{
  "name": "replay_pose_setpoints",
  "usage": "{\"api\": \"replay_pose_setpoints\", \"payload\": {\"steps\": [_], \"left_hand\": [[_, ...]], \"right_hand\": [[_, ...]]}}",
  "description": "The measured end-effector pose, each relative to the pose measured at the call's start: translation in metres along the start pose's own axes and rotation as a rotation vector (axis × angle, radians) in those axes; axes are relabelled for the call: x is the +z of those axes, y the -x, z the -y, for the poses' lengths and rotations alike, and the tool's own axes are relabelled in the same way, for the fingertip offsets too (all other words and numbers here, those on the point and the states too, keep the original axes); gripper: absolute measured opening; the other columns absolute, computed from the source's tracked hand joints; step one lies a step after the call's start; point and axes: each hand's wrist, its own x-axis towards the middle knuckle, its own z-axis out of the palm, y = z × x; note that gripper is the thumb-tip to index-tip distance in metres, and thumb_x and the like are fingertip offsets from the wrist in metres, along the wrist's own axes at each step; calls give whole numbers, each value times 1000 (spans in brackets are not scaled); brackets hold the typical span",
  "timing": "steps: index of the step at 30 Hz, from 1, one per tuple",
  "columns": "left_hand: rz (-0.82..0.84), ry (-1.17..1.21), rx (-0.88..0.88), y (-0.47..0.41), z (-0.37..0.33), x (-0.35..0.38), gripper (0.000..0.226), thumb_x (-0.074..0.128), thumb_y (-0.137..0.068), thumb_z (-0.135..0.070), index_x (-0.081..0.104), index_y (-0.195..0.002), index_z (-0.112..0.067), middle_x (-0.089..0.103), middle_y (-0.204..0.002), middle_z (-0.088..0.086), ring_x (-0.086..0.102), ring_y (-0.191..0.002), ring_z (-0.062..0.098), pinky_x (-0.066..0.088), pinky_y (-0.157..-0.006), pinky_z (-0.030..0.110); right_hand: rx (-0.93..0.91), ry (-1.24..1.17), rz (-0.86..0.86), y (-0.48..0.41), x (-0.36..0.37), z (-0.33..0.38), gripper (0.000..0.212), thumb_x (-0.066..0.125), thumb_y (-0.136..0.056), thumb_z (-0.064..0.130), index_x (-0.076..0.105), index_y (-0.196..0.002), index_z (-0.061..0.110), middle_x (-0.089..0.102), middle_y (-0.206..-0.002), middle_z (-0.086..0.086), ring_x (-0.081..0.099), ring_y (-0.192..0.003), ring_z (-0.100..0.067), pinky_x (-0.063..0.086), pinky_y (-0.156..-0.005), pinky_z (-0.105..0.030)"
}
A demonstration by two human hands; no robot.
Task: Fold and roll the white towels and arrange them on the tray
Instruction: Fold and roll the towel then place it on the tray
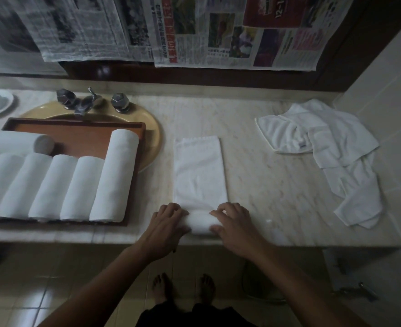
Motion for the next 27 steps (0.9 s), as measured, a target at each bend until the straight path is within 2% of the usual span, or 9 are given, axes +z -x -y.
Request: {"api": "replay_pose_setpoints", "payload": {"steps": [3, 5, 7, 9, 13, 15, 18, 23, 27], "left_hand": [[50, -21, -51, -12, -3, -8, 66, 31, -85, -68, 57, -131, -28, 49, -125, -7, 44, -110, 20, 40, -89, 40], [99, -33, -86, -19, -5, -13, 69, 31, -85, -68, 57, -133, -27, 51, -127, -5, 45, -113, 23, 38, -91, 41], [136, -41, -153, -22, -7, -17, 58, 43, -92, -63, 57, -136, -28, 51, -131, -4, 44, -118, 23, 37, -95, 42], [68, -54, -187, -22, -14, -19, 54, 46, -92, -57, 57, -136, -28, 51, -132, -4, 45, -120, 23, 37, -97, 43], [-109, -170, 34, -18, -26, -19, 53, 45, -94, -44, 51, -141, -22, 51, -140, -2, 46, -128, 23, 38, -102, 47], [-86, -227, 116, -19, -21, -17, 51, 41, -99, -44, 49, -144, -20, 52, -142, -2, 46, -134, 23, 37, -107, 51], [3, -204, 56, -19, -9, -17, 63, 28, -102, -56, 44, -151, -19, 52, -145, -5, 42, -140, 18, 29, -115, 52], [36, -151, 47, -16, -5, -20, 57, 24, -102, -61, 49, -139, -24, 56, -132, -6, 50, -123, 16, 35, -106, 45], [21, -76, -17, -10, 3, -18, 58, 17, -101, -63, 55, -128, -29, 50, -118, -10, 45, -107, 10, 39, -100, 41]], "right_hand": [[-56, 48, -169, 4, 9, 12, 40, 63, -96, 34, 62, -133, 19, 59, -125, -1, 55, -112, -26, 44, -100, -45], [-107, 75, -209, 9, 17, 21, 45, 65, -95, 30, 59, -137, 19, 59, -133, -5, 55, -120, -27, 43, -106, -51], [-111, 125, -182, 10, 23, 25, 55, 69, -92, 33, 54, -143, 20, 55, -143, -6, 52, -130, -29, 39, -111, -56], [-92, 167, -130, 7, 24, 24, 65, 71, -90, 35, 47, -149, 19, 52, -148, -6, 48, -136, -31, 34, -115, -59], [-71, 161, -49, -8, 17, 23, 73, 74, -88, 39, 43, -151, 21, 51, -149, -4, 46, -138, -29, 30, -117, -59], [-79, 152, -12, -18, 9, 20, 70, 72, -90, 38, 42, -152, 21, 52, -149, -3, 48, -136, -27, 30, -117, -56], [-97, 120, 61, -30, -4, 16, 66, 66, -96, 35, 39, -154, 23, 50, -150, -1, 47, -135, -25, 31, -116, -49], [-55, 40, 225, -34, -17, 19, 57, 47, -105, 45, 32, -157, 27, 43, -154, 0, 41, -137, -23, 33, -112, -44], [-13, -8, 260, -32, -19, 20, 47, 40, -108, 44, 39, -153, 29, 40, -151, 0, 40, -133, -21, 36, -109, -42]]}}
